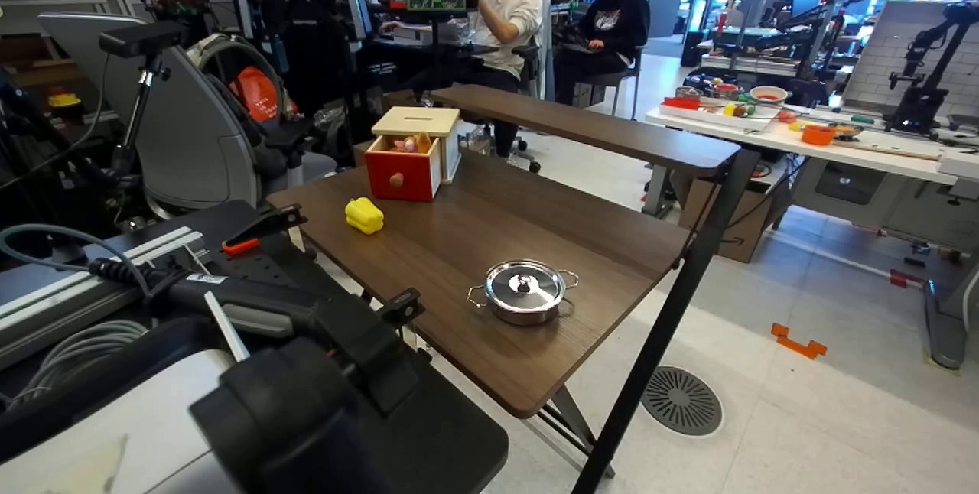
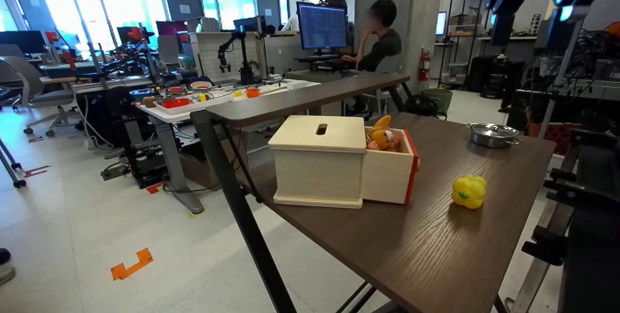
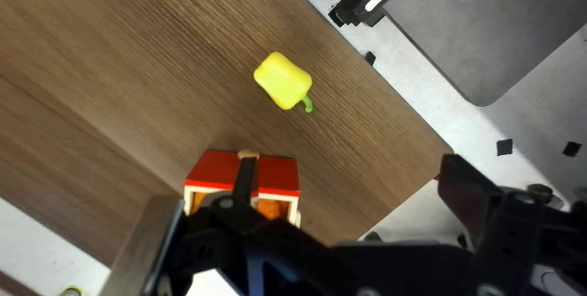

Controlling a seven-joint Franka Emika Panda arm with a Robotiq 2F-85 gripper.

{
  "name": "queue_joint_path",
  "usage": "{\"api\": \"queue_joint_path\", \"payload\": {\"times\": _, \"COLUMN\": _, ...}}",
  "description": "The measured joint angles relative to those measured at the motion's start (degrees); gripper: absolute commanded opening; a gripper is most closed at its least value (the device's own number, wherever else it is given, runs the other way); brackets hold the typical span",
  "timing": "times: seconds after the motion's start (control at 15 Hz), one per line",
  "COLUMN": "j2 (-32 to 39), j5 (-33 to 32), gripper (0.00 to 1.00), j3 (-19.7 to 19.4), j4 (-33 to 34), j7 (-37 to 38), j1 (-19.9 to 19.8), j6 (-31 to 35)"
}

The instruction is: Move some objects on the right to the left and the objects on the left to the right

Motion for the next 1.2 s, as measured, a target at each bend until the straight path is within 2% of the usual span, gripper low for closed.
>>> {"api": "queue_joint_path", "payload": {"times": 0.4, "j2": 10.00, "j5": 2.03, "gripper": 1.00, "j3": 0.17, "j4": 0.60, "j7": -4.56, "j1": -1.02, "j6": 0.45}}
{"api": "queue_joint_path", "payload": {"times": 0.73, "j2": 10.17, "j5": 1.42, "gripper": 1.00, "j3": 0.72, "j4": 0.69, "j7": -4.11, "j1": -1.40, "j6": 0.46}}
{"api": "queue_joint_path", "payload": {"times": 0.93, "j2": 11.74, "j5": -5.34, "gripper": 1.00, "j3": 0.67, "j4": 1.03, "j7": -0.39, "j1": -2.08, "j6": 1.25}}
{"api": "queue_joint_path", "payload": {"times": 1.2, "j2": 17.02, "j5": -14.44, "gripper": 1.00, "j3": 0.26, "j4": 2.62, "j7": 5.66, "j1": -2.64, "j6": 5.89}}
